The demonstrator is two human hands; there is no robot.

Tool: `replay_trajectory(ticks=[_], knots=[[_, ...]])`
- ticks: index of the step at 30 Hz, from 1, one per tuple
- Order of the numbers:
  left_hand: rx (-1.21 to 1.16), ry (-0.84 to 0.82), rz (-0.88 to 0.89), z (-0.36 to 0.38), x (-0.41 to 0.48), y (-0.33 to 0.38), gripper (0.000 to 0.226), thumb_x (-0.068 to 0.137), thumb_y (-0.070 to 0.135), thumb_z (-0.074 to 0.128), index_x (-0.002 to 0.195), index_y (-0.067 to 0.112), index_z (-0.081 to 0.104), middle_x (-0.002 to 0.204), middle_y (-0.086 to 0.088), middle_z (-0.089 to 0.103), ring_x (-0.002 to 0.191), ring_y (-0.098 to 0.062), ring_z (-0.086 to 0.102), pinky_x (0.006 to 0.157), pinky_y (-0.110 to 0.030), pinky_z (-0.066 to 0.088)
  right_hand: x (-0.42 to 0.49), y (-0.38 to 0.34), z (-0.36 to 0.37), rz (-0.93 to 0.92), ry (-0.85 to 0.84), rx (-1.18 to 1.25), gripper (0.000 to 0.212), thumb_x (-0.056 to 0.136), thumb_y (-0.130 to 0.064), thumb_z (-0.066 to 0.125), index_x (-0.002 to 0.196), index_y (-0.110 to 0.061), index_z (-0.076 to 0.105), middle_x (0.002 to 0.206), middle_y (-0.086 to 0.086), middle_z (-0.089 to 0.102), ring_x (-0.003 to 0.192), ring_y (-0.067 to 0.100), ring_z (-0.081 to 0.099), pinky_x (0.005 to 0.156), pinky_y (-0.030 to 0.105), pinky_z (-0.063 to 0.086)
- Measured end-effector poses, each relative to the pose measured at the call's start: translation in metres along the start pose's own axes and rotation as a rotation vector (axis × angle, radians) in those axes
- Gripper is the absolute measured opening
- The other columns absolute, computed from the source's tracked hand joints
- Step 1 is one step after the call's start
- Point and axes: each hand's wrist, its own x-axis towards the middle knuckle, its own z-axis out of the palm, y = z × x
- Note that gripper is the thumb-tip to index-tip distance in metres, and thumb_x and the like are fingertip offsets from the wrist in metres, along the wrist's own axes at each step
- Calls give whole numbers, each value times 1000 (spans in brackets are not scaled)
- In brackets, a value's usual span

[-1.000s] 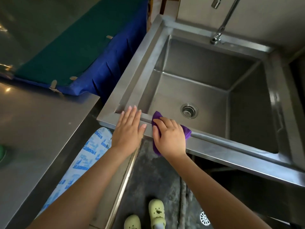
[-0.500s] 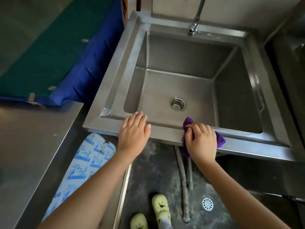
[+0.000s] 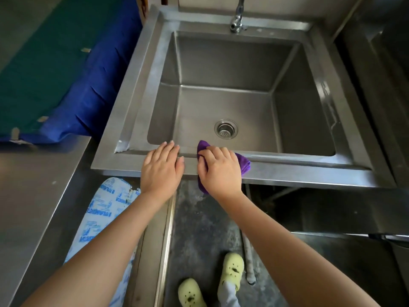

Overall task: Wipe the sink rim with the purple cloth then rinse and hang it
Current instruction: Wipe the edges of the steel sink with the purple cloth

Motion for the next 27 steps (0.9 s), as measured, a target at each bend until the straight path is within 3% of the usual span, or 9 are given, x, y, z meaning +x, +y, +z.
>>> replay_trajectory(ticks=[4,9,12,15,18,22,27], knots=[[-8,-21,8,-5,-1,1,61,93,41,13,137,14,46,146,-2,44,139,-17,35,114,-36,21,-6,29,-13,33,22,-18,28,89,-28,43,88,-16,69,87,0,69,78,23,59,75,35,45],[-45,-128,-41,-12,3,23,50,100,34,22,145,14,32,156,-2,25,146,-16,16,119,-35,7,-11,61,-26,63,40,-46,25,86,-25,46,85,-16,69,84,0,69,76,25,60,73,33,45],[-46,-174,69,-7,0,53,55,99,39,14,148,16,23,158,-1,18,147,-14,9,120,-33,1,-14,75,-32,87,46,-63,24,85,-24,48,83,-15,70,83,1,70,75,26,60,72,33,46],[-25,-183,113,-1,2,78,69,92,49,0,148,16,23,158,-1,19,147,-14,10,119,-33,2,-18,94,-40,101,59,-62,23,84,-24,48,84,-15,70,84,1,70,76,26,60,72,34,45],[1,-208,109,2,5,90,64,96,47,6,148,14,24,158,-2,19,147,-15,10,120,-33,2,-22,113,-48,128,54,-76,22,85,-23,48,84,-15,69,84,1,69,76,25,58,71,35,44],[3,-161,104,1,2,94,84,83,52,-9,145,13,31,155,-3,28,145,-16,18,118,-33,5,-27,141,-60,160,51,-97,21,86,-22,49,87,-14,69,88,1,69,78,25,59,73,36,44],[-25,-174,87,-1,1,95,68,94,50,4,146,13,31,155,-3,28,145,-16,19,119,-32,5,-33,169,-73,205,63,-106,25,87,-23,46,91,-14,69,93,2,70,84,25,59,78,36,42]])
